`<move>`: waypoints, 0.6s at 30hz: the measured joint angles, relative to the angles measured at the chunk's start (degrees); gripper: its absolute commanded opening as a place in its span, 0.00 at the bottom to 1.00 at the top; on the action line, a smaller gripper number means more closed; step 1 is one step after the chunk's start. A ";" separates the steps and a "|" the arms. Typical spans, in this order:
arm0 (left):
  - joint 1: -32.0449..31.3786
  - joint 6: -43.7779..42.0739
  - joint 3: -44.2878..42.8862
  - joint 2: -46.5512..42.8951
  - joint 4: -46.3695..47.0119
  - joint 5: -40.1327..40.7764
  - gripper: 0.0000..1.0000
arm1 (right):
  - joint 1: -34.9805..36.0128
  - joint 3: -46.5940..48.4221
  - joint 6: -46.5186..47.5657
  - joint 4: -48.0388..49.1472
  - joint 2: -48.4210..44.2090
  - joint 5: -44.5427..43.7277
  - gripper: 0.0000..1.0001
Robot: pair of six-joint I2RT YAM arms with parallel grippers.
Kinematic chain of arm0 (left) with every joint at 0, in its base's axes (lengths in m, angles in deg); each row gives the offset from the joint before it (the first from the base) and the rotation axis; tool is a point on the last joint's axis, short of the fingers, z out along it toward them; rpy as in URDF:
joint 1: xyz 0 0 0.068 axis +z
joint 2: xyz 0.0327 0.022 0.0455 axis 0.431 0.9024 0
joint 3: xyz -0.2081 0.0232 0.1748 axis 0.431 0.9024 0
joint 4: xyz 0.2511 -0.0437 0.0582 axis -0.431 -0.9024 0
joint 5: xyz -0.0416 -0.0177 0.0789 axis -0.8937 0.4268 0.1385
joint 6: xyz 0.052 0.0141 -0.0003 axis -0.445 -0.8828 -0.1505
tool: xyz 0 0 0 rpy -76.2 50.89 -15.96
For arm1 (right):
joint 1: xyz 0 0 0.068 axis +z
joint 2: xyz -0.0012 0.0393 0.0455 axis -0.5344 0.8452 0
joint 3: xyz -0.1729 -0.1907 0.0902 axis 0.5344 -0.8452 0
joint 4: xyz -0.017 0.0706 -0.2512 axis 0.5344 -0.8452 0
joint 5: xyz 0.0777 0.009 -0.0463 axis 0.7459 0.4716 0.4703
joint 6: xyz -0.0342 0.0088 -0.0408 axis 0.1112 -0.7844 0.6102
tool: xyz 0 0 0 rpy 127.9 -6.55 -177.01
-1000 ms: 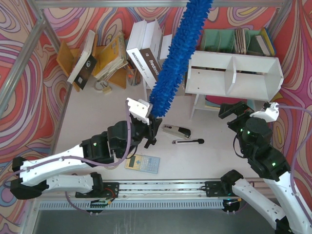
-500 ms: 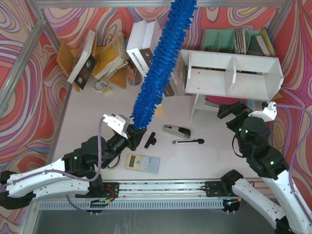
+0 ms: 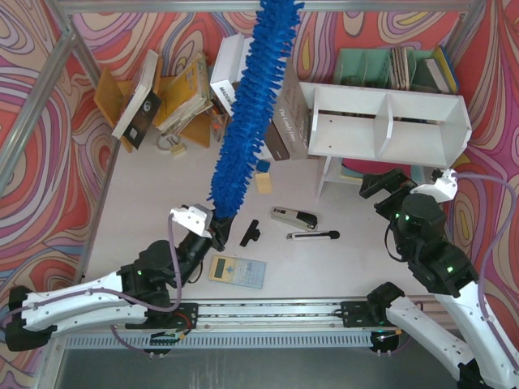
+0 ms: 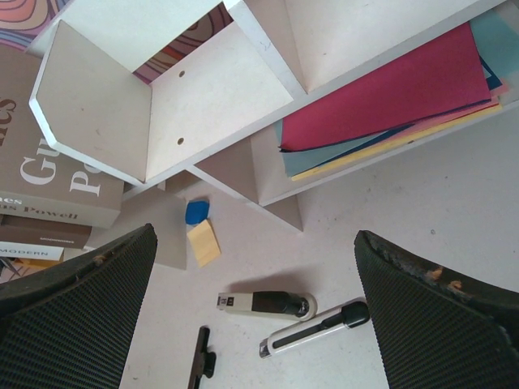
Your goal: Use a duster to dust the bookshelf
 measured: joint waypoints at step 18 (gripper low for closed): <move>2.08 -6.40 9.60 9.97 11.06 -0.57 0.00 | 0.00 0.00 -0.24 0.00 0.02 0.09 0.96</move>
